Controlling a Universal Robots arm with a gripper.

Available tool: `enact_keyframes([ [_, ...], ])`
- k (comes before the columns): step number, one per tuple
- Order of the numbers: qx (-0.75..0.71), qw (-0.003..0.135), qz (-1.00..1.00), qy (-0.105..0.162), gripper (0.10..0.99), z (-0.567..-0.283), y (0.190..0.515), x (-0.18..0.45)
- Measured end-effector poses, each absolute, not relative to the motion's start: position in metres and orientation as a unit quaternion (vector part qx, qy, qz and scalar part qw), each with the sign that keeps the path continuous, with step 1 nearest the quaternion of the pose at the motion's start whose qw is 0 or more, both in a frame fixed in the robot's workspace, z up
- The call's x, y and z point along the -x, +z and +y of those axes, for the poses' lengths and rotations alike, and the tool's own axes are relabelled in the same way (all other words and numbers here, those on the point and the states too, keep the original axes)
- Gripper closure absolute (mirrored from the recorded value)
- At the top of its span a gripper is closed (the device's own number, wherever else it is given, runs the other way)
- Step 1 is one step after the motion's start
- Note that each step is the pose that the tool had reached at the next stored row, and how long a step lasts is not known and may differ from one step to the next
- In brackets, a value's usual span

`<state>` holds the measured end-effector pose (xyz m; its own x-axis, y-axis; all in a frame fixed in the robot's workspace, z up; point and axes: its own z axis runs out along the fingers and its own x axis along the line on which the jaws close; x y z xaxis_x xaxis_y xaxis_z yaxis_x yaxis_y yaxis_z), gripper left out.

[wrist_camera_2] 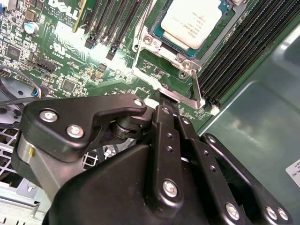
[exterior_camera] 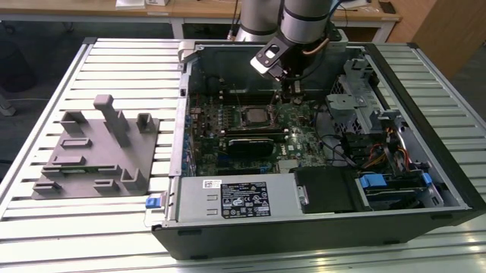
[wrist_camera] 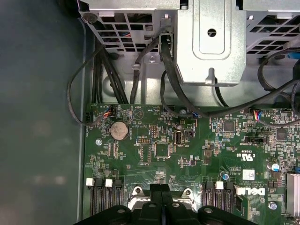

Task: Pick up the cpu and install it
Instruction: 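Close the cpu cover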

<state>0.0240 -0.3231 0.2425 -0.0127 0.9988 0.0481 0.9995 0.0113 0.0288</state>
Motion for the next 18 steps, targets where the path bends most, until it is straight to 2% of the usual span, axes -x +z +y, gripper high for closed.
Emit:
enact_keyframes([
  [18,0.703,0.007,-0.711,-0.027,0.98,-0.3231,0.2416,-0.0173],
])
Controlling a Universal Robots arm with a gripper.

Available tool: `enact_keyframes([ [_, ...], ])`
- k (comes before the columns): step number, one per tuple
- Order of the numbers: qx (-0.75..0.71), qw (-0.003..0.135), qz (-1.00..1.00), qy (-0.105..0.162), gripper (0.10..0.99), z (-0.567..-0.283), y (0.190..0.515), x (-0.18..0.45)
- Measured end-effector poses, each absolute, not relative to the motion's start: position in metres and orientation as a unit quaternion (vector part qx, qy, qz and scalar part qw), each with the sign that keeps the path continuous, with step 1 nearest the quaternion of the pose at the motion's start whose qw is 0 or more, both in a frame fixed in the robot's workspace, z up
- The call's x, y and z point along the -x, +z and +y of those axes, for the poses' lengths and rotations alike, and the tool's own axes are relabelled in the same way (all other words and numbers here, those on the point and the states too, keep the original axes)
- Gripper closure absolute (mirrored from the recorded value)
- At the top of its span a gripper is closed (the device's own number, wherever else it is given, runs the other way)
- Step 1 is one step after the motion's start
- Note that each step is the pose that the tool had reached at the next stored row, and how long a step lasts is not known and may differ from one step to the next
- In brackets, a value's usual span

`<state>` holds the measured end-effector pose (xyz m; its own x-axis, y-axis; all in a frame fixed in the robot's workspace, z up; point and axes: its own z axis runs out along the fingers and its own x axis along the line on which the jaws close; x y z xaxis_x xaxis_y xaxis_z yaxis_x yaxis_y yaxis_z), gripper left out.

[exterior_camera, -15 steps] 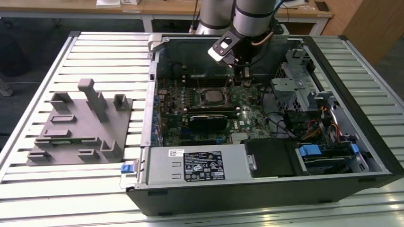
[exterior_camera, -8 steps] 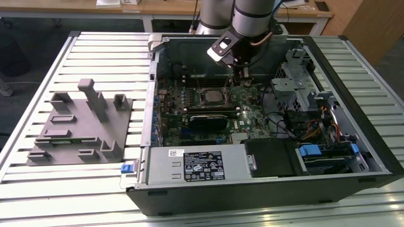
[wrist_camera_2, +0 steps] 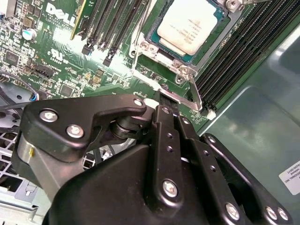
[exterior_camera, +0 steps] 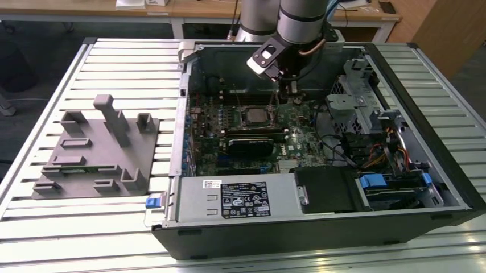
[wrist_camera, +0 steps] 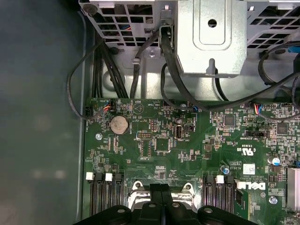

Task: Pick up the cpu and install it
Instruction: 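Close the cpu cover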

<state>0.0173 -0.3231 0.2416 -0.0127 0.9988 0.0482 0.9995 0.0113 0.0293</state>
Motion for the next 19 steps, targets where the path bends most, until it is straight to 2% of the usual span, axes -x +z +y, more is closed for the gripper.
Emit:
enact_keyframes([
  [19,0.703,0.007,-0.711,-0.027,0.98,-0.325,0.239,-0.003],
])
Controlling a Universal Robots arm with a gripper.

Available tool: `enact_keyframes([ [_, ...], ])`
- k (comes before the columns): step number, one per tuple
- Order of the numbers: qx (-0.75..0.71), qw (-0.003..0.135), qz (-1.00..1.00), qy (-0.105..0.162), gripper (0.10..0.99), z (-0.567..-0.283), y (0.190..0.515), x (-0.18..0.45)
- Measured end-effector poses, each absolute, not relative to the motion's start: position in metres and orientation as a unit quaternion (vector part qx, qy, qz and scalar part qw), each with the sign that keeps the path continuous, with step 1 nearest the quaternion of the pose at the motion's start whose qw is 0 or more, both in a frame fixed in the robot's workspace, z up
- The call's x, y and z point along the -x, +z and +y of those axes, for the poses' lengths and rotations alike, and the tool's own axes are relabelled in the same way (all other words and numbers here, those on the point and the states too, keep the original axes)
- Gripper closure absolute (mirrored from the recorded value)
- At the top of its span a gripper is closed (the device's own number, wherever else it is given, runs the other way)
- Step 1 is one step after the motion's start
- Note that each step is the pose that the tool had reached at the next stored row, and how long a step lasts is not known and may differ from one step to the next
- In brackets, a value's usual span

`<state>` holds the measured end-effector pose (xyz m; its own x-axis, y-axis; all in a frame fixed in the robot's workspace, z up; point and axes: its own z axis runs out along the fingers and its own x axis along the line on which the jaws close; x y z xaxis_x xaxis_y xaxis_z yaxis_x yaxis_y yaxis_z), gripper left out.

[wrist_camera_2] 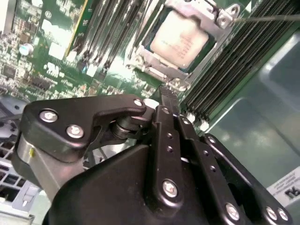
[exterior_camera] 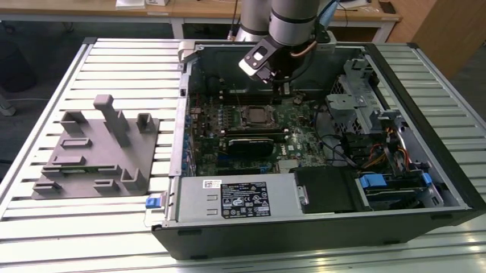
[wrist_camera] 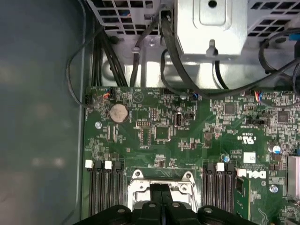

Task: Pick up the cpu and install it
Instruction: 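Close the cpu cover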

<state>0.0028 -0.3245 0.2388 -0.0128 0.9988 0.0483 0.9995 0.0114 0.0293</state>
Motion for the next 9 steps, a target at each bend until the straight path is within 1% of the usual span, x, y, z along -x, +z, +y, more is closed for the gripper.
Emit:
enact_keyframes([
  [9,0.703,0.007,-0.711,-0.027,0.98,-0.325,0.229,0.031],
])
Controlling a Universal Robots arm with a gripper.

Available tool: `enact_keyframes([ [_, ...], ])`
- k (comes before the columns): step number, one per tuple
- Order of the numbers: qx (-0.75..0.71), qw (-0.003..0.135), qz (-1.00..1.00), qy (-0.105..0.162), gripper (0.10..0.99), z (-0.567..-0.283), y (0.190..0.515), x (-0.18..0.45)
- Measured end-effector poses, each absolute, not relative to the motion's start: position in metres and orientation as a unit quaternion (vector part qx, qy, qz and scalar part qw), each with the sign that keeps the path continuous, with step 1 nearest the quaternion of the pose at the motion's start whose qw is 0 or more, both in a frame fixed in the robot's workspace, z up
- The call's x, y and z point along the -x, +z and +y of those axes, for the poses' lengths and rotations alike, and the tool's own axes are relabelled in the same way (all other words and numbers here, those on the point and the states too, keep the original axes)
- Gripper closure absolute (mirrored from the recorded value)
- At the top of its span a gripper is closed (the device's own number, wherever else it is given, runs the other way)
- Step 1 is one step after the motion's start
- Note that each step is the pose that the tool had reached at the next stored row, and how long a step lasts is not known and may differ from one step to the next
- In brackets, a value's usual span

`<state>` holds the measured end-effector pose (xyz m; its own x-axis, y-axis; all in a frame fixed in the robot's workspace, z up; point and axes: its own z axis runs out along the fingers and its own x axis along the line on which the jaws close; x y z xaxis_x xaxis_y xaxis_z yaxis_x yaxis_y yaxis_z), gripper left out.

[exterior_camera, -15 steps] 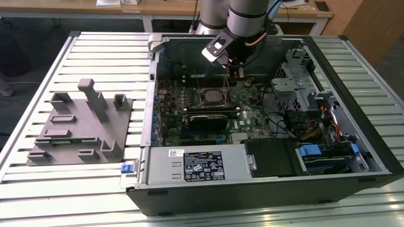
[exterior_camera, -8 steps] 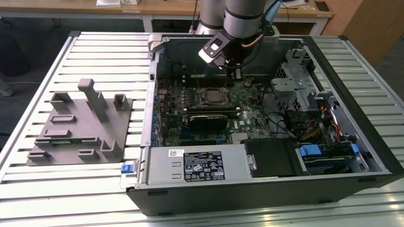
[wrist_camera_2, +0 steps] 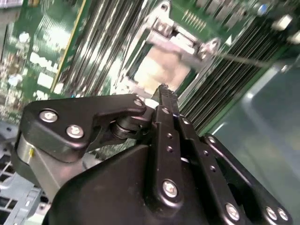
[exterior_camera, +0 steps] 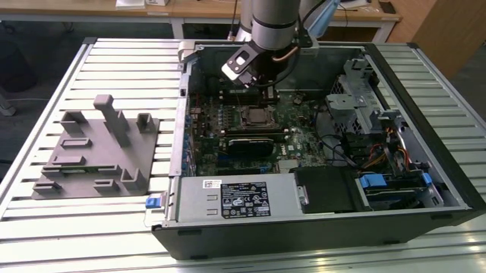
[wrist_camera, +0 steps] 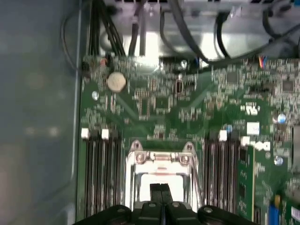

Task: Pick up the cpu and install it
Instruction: 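Close the cpu cover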

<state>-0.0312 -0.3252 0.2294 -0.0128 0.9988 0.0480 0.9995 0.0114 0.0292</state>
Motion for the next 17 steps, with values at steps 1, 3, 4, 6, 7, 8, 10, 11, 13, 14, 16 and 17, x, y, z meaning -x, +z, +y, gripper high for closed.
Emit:
enact_keyframes([
  [1,0.703,0.007,-0.711,-0.027,0.98,-0.325,0.229,0.035],
  [3,0.703,0.007,-0.711,-0.027,0.98,-0.325,0.228,0.039],
  [4,0.703,0.007,-0.711,-0.027,0.98,-0.325,0.227,0.041],
  [6,0.703,0.007,-0.711,-0.027,0.98,-0.325,0.226,0.045],
  [7,0.703,0.007,-0.711,-0.027,0.98,-0.325,0.226,0.047],
  [8,0.703,0.007,-0.711,-0.027,0.98,-0.325,0.225,0.048],
  [10,0.703,0.007,-0.711,-0.027,0.98,-0.325,0.222,0.051],
  [11,0.703,0.007,-0.711,-0.027,0.98,-0.325,0.222,0.052],
  [13,0.703,0.007,-0.711,-0.027,0.98,-0.325,0.219,0.053],
  [14,0.703,0.006,-0.711,-0.027,0.98,-0.325,0.218,0.054],
  [16,0.703,0.006,-0.711,-0.026,0.98,-0.325,0.215,0.055],
  [17,0.703,0.006,-0.711,-0.026,0.98,-0.325,0.214,0.055],
])
